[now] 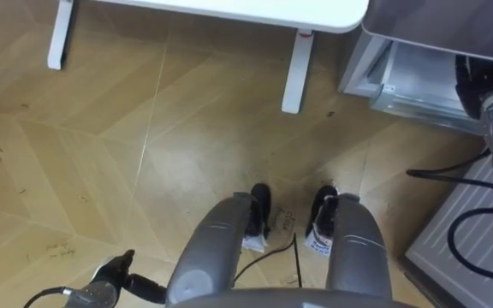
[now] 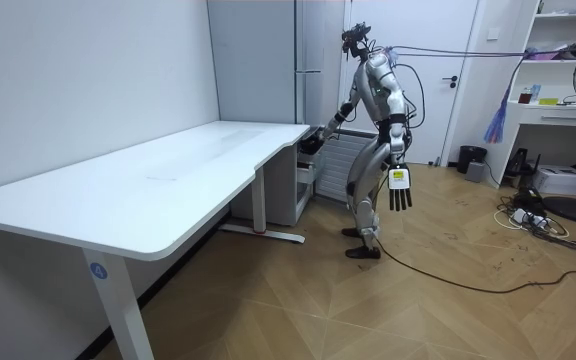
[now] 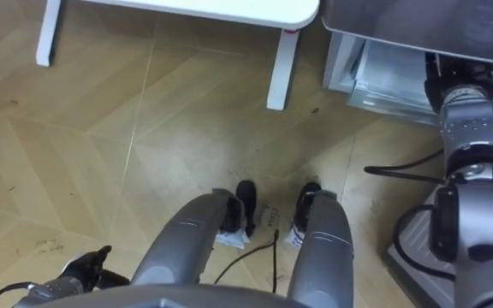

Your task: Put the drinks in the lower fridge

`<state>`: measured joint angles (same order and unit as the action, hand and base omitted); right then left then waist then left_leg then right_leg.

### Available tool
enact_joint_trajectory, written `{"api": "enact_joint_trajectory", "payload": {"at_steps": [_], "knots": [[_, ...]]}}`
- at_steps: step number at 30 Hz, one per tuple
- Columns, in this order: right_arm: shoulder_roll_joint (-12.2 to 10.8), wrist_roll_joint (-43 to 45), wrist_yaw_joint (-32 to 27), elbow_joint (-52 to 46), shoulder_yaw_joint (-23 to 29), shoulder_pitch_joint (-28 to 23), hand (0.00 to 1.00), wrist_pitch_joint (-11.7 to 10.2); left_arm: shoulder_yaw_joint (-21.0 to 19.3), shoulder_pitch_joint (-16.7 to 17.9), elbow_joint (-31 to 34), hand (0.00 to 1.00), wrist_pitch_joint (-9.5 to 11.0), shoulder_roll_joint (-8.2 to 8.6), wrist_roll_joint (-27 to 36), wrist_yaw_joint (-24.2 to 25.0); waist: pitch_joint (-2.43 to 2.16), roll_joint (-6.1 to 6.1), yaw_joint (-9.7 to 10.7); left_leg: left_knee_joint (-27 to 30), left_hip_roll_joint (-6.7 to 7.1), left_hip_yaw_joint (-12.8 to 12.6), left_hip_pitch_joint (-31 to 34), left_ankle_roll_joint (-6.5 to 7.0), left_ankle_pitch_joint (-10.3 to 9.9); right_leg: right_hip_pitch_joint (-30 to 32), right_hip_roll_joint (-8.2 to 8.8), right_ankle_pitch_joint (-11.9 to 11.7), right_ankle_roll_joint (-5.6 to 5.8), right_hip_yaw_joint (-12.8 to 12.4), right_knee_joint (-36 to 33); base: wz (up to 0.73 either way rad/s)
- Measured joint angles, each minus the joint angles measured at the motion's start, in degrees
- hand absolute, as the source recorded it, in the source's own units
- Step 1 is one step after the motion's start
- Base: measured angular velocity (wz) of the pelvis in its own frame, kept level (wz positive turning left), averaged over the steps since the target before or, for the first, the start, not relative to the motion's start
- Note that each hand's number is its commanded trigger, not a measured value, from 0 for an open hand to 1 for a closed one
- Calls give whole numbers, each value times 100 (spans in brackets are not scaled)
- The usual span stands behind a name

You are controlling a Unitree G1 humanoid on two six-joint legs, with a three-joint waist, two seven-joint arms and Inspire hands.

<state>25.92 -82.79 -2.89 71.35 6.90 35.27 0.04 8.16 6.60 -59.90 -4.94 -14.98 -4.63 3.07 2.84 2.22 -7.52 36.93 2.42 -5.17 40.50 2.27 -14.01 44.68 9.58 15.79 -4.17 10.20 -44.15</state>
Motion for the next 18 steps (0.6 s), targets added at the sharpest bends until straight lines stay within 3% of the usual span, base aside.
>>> {"api": "enact_joint_trajectory", "payload": {"at_steps": [3,4,6,18], "knots": [[42,91,85,213,-79,-3,0,82,0,6,-1,0,-2,-3,-5,7,-10,-10,-9,-70,-5,19,-127,7,7,-152,-11,-12,18,37,100,2],[68,203,128,240,-102,-49,0,88,-2,12,6,0,-2,-17,-6,23,-44,-7,-4,-104,-5,61,-141,13,20,-203,-12,-23,25,89,164,10],[106,250,130,259,-128,-98,0,142,-3,44,40,0,-4,-34,-5,39,-51,-33,-3,-160,-2,77,-220,18,29,-299,-12,-30,36,112,224,6],[160,240,471,730,-345,-118,0,276,112,55,225,0,-10,-61,-3,127,-44,-48,68,-254,-56,62,-456,37,39,-651,-22,-58,85,260,439,3]]}}
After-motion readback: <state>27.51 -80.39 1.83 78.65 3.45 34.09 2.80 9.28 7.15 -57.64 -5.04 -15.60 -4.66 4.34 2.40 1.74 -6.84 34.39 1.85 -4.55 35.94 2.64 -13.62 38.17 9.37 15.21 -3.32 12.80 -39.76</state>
